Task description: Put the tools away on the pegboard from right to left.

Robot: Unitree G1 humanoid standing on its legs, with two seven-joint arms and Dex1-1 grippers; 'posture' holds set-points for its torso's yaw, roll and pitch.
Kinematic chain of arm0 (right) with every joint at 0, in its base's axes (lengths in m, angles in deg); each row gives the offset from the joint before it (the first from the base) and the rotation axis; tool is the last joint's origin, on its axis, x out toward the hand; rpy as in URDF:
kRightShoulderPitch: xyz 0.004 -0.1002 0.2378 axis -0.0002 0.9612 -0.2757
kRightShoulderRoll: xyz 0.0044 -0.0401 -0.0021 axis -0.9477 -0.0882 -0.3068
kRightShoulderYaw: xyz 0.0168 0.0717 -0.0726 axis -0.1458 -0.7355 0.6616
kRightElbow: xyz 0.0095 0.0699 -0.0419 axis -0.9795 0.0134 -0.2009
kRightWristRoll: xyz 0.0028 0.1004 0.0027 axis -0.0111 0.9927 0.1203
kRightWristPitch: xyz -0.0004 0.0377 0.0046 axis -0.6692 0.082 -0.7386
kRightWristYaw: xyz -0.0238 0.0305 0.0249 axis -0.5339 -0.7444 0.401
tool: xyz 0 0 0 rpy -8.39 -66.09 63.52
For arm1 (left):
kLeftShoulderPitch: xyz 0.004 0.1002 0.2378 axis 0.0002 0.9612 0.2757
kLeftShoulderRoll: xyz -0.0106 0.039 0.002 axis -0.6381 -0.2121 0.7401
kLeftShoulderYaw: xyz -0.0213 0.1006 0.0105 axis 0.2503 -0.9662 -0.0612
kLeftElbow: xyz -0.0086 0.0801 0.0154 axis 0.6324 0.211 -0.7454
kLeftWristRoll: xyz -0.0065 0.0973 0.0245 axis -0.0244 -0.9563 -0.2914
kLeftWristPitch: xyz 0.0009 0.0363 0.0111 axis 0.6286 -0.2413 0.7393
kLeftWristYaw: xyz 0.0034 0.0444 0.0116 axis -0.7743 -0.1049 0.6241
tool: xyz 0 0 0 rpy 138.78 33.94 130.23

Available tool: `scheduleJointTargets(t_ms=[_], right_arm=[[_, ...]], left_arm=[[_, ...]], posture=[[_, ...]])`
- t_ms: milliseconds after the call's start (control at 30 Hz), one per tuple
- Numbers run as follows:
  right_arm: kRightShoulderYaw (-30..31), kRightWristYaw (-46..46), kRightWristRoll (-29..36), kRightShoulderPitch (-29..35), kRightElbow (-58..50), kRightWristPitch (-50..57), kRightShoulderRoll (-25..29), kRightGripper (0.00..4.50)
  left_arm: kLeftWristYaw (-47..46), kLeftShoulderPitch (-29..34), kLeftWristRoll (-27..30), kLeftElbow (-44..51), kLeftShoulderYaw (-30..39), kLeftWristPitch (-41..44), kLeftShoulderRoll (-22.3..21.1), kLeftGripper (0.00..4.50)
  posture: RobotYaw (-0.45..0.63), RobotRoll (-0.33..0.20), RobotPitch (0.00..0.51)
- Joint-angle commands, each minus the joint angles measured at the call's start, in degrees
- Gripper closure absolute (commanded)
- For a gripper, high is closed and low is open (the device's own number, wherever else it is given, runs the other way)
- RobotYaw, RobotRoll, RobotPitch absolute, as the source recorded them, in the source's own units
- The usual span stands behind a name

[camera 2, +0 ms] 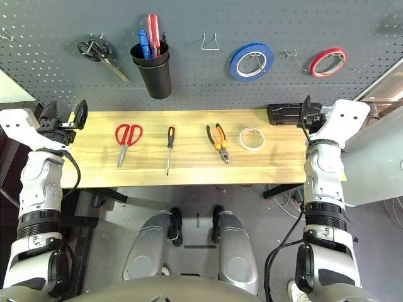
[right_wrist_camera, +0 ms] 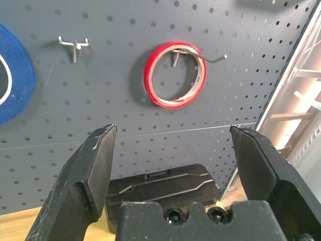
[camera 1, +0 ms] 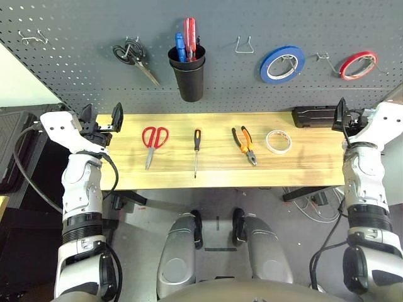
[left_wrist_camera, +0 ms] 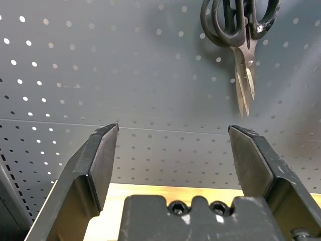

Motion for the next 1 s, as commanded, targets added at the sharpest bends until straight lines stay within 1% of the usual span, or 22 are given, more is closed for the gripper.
scheduleJointTargets(t_ms=[33,267,367,467,633,733,833,1000], right_arm=[[-0.3,0.4,0.2,0.1,1.6,-0.6,0.4,0.00],[-0.4,1.1,0.4,0.7,0.5,0.1,0.7,0.00],[0.0,2.9,1.2,1.1,-0.3,3.3,1.0,0.00],[1.0,6.2,2.8,1.0,-1.6,13.1,2.6,0.00],[2.6,12.5,4.6,0.6,-4.9,22.2,5.6,0.00],[3.4,16.7,5.6,0.9,-5.8,26.9,7.7,0.00],[6.1,23.0,4.5,1.5,-5.8,28.5,11.1,0.00],[10.6,29.6,2.6,0.9,-5.2,32.3,15.4,0.00]], left_arm=[[0.3,1.1,0.1,-0.1,0.4,-0.2,0.2,0.02],[0.3,2.7,0.3,2.2,-0.2,0.7,0.9,0.02],[1.8,3.9,1.0,4.1,-1.0,2.4,0.6,0.02],[7.1,6.8,3.0,9.2,-3.6,6.9,-1.0,0.02],[16.7,11.1,4.2,16.5,-8.8,12.5,-5.3,0.02],[20.8,13.1,4.8,20.8,-11.3,15.4,-7.5,0.02],[24.8,13.7,3.4,23.4,-14.7,16.5,-10.0,0.02],[28.2,12.9,-0.2,23.7,-18.9,14.6,-12.1,0.02]], posture=[[0.08,0.000,0.201],[0.08,0.000,0.220],[0.08,0.000,0.225],[0.07,0.000,0.251],[0.04,0.000,0.278],[0.03,0.000,0.294],[0.03,0.000,0.310],[0.01,0.000,0.338]])
